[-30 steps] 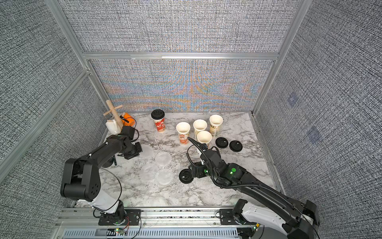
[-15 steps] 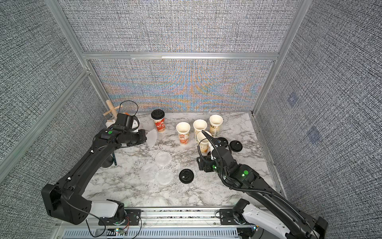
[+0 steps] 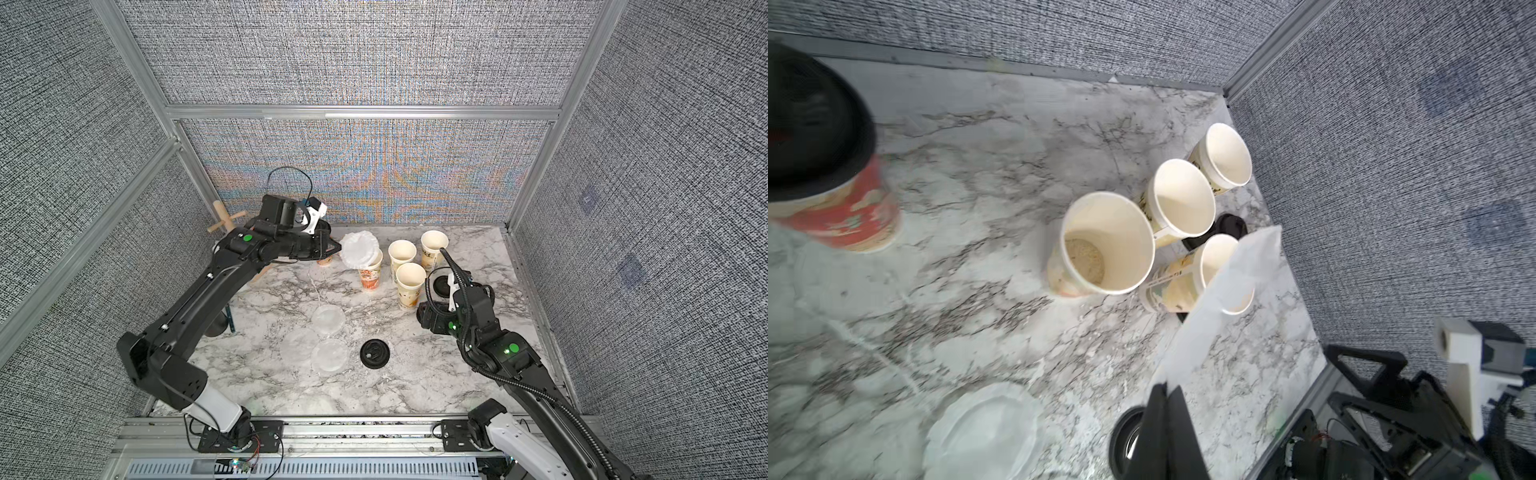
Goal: Put the leak-proof paper on the milk tea cups
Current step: Place the leak-proof paper at the cup.
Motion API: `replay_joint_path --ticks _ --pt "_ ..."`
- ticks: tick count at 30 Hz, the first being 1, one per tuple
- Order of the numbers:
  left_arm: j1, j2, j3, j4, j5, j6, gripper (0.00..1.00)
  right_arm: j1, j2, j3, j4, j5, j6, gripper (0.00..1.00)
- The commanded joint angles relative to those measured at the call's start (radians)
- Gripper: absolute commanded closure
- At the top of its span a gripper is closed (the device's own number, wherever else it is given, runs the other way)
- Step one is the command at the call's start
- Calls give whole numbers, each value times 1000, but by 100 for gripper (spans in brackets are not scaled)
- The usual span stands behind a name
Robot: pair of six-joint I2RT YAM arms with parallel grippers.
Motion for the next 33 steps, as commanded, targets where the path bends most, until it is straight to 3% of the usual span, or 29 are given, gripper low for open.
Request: replay_joint_path --ticks 1,14,22,33 --pt "-2 90 69 38 91 -18 100 -12 8 -4 21 -32 -19 16" --pt "9 342 238 -83 58 13 100 -42 29 -12 14 -61 -45 16" --pt "40 342 230 -123 12 27 100 -48 29 -20 13 -70 -51 16" --pt "46 380 237 -150 36 36 100 -54 27 -22 6 -74 -57 16"
